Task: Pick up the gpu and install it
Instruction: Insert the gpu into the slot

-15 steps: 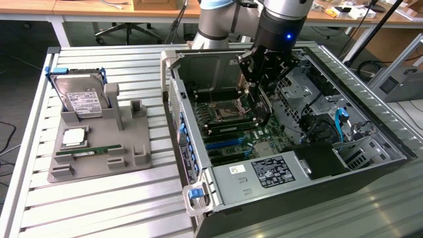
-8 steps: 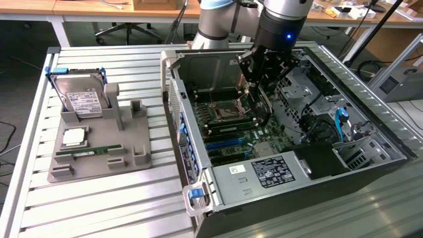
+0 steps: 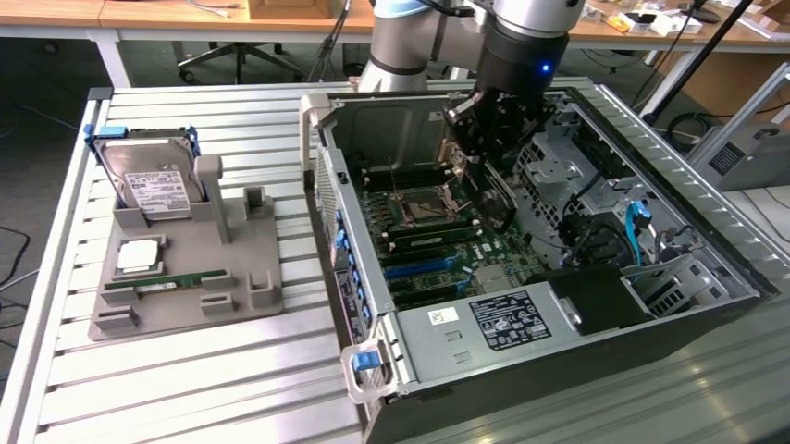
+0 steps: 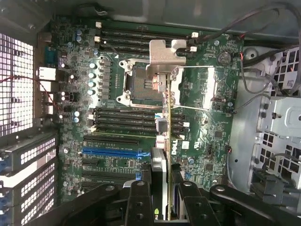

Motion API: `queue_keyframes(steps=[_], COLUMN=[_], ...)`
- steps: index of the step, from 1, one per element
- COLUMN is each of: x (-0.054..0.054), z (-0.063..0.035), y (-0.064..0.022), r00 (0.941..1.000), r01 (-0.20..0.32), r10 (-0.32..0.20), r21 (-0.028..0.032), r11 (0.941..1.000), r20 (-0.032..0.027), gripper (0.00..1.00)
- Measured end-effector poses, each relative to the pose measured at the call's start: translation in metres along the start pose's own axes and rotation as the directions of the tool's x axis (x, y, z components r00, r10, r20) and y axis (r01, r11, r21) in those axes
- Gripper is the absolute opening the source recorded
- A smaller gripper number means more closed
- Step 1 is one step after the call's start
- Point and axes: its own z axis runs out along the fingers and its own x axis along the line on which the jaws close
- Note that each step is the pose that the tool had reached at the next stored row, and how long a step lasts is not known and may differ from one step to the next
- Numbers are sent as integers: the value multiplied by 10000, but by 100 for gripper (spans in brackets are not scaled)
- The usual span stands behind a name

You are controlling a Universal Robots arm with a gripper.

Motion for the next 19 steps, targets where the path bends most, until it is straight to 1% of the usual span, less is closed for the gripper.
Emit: queue_keyframes(steps=[1,4,6,15,19], x=[0,0,0,0,0], z=[0,1,0,1,1], y=[0,0,0,0,0], r00=[9998,9980,9956,9920,9887], r01=[221,636,938,1261,1495], r10=[-221,-636,-938,-1261,-1495], r21=[-7,-20,-28,-37,-42], r11=[9998,9980,9956,9920,9888], r20=[13,38,57,78,93], gripper=[27,27,27,27,27])
